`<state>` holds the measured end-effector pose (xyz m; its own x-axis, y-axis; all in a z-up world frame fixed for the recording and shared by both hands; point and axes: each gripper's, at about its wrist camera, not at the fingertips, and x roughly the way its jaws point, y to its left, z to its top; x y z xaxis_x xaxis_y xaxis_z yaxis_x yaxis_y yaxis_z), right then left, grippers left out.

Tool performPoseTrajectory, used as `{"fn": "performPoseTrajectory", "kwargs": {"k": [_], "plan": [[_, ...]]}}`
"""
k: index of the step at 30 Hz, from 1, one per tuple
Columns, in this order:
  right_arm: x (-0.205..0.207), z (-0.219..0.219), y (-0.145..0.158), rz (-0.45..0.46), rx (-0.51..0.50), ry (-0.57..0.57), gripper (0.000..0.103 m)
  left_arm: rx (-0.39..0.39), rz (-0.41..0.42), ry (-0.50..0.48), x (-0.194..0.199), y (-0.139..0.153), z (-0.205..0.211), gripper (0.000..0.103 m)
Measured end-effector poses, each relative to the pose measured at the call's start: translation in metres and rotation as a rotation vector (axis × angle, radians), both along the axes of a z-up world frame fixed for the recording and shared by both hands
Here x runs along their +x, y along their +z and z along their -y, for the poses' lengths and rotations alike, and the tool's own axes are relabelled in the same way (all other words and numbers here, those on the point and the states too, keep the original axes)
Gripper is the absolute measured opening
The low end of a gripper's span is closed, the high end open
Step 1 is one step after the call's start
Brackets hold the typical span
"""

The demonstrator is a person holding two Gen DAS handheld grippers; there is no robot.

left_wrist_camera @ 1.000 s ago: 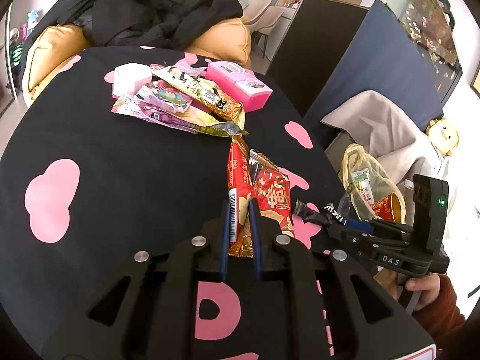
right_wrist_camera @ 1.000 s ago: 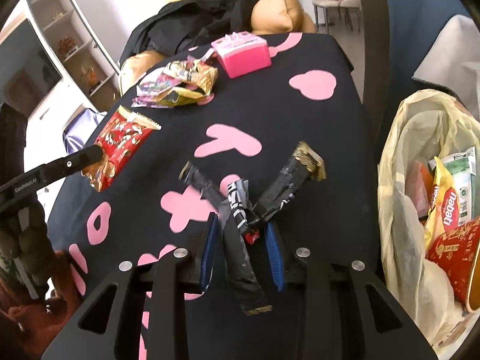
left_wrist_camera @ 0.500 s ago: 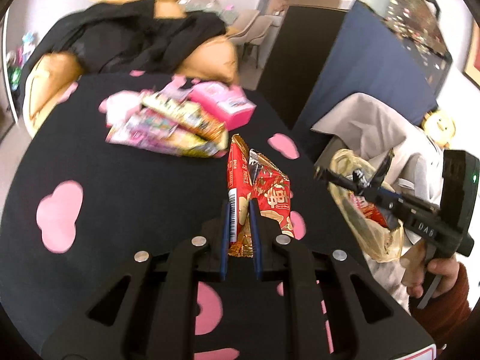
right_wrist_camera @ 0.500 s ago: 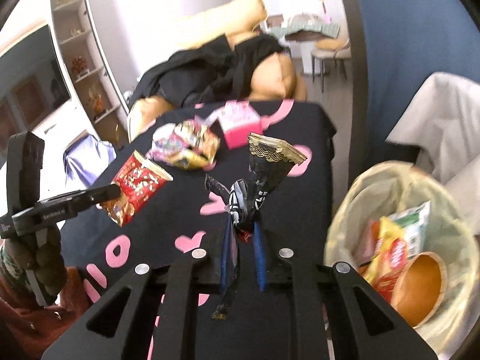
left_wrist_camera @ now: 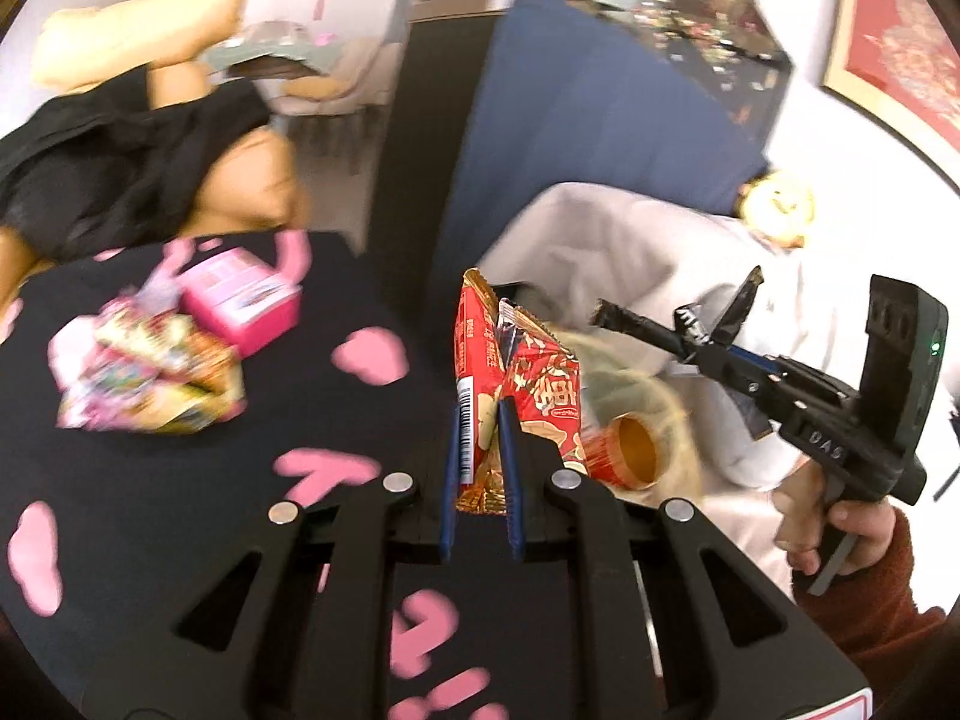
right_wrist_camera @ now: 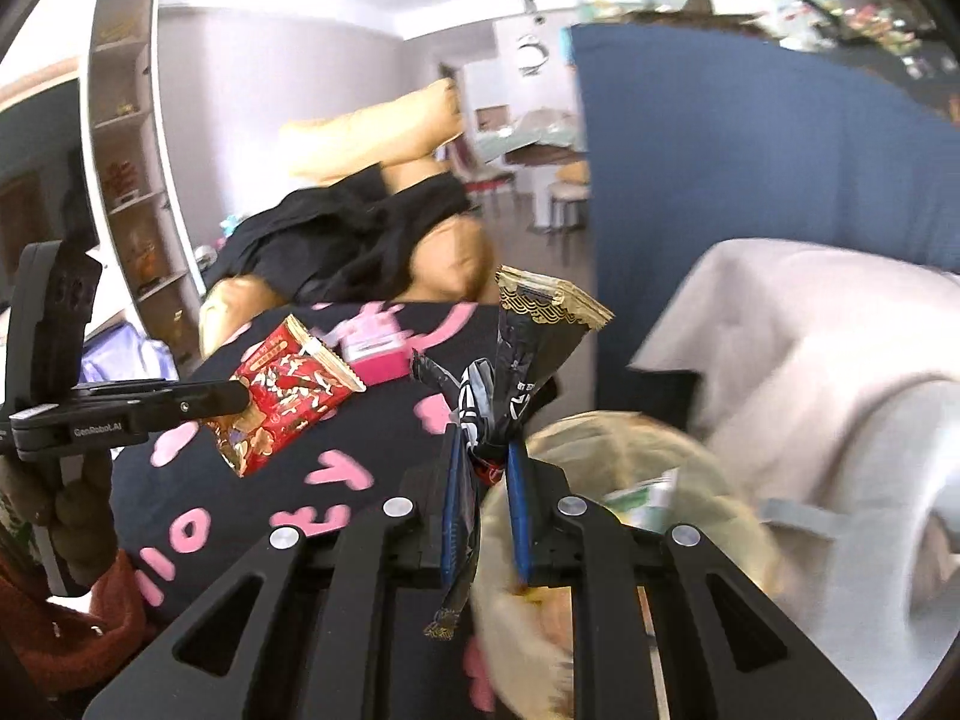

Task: Collect trash
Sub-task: 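Carry both items to the yellow trash bag and open the left tool to drop the red bag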

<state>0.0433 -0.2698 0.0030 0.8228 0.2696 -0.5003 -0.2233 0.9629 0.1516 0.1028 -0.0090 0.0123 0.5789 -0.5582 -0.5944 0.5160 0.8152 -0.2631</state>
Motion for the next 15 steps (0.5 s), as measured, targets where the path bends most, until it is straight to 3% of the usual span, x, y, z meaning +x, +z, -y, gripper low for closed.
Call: {"fn": "performPoseTrajectory", "kwargs": {"k": [8, 15], "plan": [[-0.012, 0.062, 0.011, 0.026, -0.034, -0.133, 0.015, 0.007, -0.017, -0.141, 0.016, -0.007, 0.088, 0.012], [-0.007, 0.089, -0.001, 0.008, -0.048, -0.183, 0.015, -0.013, -0.13, -0.162, 0.05, -0.034, 0.128, 0.012]]}}
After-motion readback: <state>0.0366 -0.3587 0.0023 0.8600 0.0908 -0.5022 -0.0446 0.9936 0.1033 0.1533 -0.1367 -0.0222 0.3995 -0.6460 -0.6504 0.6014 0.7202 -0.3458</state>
